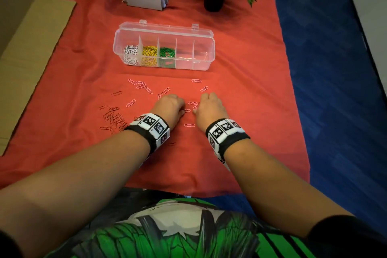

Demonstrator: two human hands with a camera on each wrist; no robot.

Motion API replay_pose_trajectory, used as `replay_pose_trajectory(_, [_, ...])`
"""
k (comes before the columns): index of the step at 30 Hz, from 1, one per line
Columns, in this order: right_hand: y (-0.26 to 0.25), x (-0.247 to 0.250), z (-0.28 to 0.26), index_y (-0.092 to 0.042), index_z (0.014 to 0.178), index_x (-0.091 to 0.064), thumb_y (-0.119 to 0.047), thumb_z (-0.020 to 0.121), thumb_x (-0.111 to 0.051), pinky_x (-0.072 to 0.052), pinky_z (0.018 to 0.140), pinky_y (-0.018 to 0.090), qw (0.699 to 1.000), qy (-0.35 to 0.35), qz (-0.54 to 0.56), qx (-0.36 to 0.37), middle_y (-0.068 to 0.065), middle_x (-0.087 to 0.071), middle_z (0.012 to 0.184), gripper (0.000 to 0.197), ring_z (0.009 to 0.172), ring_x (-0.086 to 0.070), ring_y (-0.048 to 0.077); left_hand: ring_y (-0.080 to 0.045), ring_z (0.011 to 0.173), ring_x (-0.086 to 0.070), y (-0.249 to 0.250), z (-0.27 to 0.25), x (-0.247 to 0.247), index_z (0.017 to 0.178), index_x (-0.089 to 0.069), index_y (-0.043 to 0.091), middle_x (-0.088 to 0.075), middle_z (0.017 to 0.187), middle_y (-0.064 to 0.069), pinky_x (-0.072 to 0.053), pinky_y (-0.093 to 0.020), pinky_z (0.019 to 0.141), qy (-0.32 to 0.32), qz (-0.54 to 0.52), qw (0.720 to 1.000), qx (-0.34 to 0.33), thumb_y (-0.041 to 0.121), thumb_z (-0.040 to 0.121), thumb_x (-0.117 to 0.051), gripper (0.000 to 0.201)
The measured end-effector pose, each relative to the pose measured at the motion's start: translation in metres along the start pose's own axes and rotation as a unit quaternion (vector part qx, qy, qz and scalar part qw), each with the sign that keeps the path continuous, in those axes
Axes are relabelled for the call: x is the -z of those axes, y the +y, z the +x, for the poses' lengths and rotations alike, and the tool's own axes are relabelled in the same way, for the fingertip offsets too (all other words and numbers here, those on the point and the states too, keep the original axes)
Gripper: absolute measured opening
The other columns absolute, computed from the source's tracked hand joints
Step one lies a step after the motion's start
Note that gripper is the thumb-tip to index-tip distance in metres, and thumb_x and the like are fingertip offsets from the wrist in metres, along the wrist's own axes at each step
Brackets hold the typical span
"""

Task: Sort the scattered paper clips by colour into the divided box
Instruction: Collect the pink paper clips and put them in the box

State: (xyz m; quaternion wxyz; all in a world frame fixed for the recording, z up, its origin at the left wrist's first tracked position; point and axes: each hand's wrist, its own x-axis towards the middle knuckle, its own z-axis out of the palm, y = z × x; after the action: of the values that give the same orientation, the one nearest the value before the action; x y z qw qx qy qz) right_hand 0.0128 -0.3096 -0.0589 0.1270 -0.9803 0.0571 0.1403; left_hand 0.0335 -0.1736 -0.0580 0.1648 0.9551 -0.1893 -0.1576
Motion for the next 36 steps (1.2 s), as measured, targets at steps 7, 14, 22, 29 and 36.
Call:
replay_pose_trajectory(7, [-0.003, 0.006, 0.003, 0.001, 0.118, -0.043, -0.002, 0.086, -0.038, -0.045, 0.092, 0.044, 0.998, -0.043, -0.045, 0.031, 0.021, -0.047, 0.122, 0.033, 0.113, -0.050, 0.038, -0.026, 0.089, -0.056, -0.013, -0.003, 0.004, 0.091, -0.059, 0.009, -0.063, 0.094, -0.011, -0.036, -0.026, 0.074, 0.032, -0.181, 0.978, 0.097, 0.018, 0.088, -0.054, 0.010])
replay_pose_trajectory(14, [0.006, 0.012, 0.012, 0.001, 0.124, -0.043, -0.015, 0.087, -0.054, -0.045, 0.096, 0.041, 0.999, -0.051, -0.006, 0.016, 0.021, -0.048, 0.123, 0.041, 0.113, -0.050, 0.037, 0.002, 0.040, -0.047, -0.028, -0.009, 0.015, 0.086, -0.053, 0.024, -0.051, 0.068, 0.001, -0.033, -0.009, 0.040, 0.019, -0.532, 0.823, 0.201, 0.004, 0.089, -0.053, 0.020])
replay_pose_trajectory(22, [-0.011, 0.010, 0.010, 0.001, 0.121, -0.044, -0.003, 0.088, -0.035, -0.044, 0.092, 0.043, 0.995, -0.057, -0.075, 0.032, 0.021, -0.047, 0.124, 0.034, 0.114, -0.049, 0.037, -0.010, 0.052, -0.036, -0.041, -0.019, 0.041, 0.066, -0.050, 0.020, -0.044, 0.060, 0.005, -0.035, -0.023, 0.054, -0.048, -0.709, 0.637, 0.299, 0.024, 0.087, -0.036, 0.026])
replay_pose_trajectory(29, [-0.016, 0.010, 0.010, 0.000, 0.117, -0.043, -0.001, 0.088, -0.037, -0.046, 0.089, 0.045, 0.996, -0.042, -0.075, 0.034, 0.022, -0.048, 0.120, 0.029, 0.110, -0.051, 0.038, -0.008, 0.056, -0.040, -0.052, -0.013, 0.039, 0.069, -0.048, 0.018, -0.043, 0.065, 0.002, -0.045, -0.014, 0.040, 0.033, -0.619, 0.716, 0.320, 0.023, 0.098, -0.037, 0.031])
replay_pose_trajectory(36, [-0.016, 0.003, 0.011, 0.001, 0.117, -0.042, 0.000, 0.082, -0.043, -0.046, 0.093, 0.045, 0.998, -0.047, -0.048, 0.022, 0.023, -0.049, 0.120, 0.035, 0.111, -0.051, 0.039, -0.024, 0.075, -0.060, -0.052, -0.012, 0.032, 0.080, -0.068, 0.017, -0.063, 0.077, -0.003, -0.045, -0.028, 0.070, 0.056, -0.227, 0.948, 0.215, 0.030, 0.082, -0.062, 0.014])
